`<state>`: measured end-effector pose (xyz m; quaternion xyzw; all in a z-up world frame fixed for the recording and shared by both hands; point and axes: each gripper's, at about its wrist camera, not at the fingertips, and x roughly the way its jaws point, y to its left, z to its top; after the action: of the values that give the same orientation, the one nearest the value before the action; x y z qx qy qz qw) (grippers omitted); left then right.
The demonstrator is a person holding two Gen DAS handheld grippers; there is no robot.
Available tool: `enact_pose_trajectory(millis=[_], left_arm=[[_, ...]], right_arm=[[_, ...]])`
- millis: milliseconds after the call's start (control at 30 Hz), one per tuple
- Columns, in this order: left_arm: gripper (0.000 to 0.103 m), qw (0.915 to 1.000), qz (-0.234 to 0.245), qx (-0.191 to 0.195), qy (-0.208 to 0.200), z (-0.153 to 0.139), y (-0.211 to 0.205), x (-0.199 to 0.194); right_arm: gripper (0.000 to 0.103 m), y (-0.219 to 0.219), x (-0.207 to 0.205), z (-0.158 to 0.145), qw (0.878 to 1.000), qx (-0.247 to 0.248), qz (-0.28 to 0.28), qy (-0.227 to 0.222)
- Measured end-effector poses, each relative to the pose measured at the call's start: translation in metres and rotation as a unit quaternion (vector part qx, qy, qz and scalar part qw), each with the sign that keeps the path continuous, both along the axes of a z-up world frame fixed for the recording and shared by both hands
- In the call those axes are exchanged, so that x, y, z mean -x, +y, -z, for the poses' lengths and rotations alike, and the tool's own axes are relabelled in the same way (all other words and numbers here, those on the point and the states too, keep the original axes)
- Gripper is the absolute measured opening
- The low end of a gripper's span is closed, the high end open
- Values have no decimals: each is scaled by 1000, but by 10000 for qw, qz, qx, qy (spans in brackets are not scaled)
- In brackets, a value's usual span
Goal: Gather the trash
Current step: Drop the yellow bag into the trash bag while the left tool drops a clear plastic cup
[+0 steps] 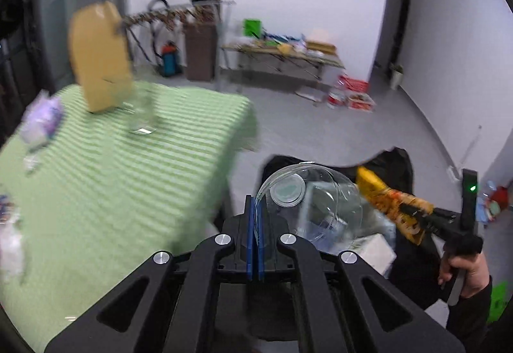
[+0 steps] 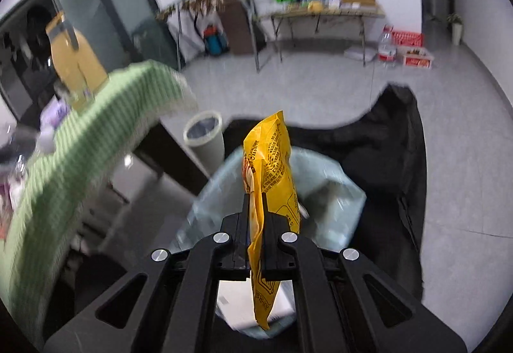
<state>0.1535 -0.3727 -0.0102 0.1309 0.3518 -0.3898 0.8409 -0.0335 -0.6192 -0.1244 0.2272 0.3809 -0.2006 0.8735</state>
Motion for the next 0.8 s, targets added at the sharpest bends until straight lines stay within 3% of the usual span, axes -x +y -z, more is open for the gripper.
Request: enact_pose_trajectory(millis=[167,400,500,533,567,700,800], left_arm=[[0,9984,411,-392,35,40,-52,12],[0,9907,928,-811,573,101,-102,29],[0,9874,1003,-972,745,125,-117,31],[1,9864,1045,-1006,768,131,-121,32],[2,9854,1084,-1050,792,137,-124,33],[6,9815,1127,-1274,881,159,-136,35],[32,9821,968,-1258,1011,166,-137,31]], right_arm=[[6,-15,15,29,9967,-725,346,80],[10,-34,26,63,9755,-1875,1115,-272],[39,-32,26,53,9816,-1523,1139,-183],[55,-31,27,48,9830,-1405,1159,-241],[61,-30,29,44,9838,-1319,1169,-314],[61,-30,32,31,9866,-1053,1211,-289],[61,-27,32,25,9887,-796,1251,-221]])
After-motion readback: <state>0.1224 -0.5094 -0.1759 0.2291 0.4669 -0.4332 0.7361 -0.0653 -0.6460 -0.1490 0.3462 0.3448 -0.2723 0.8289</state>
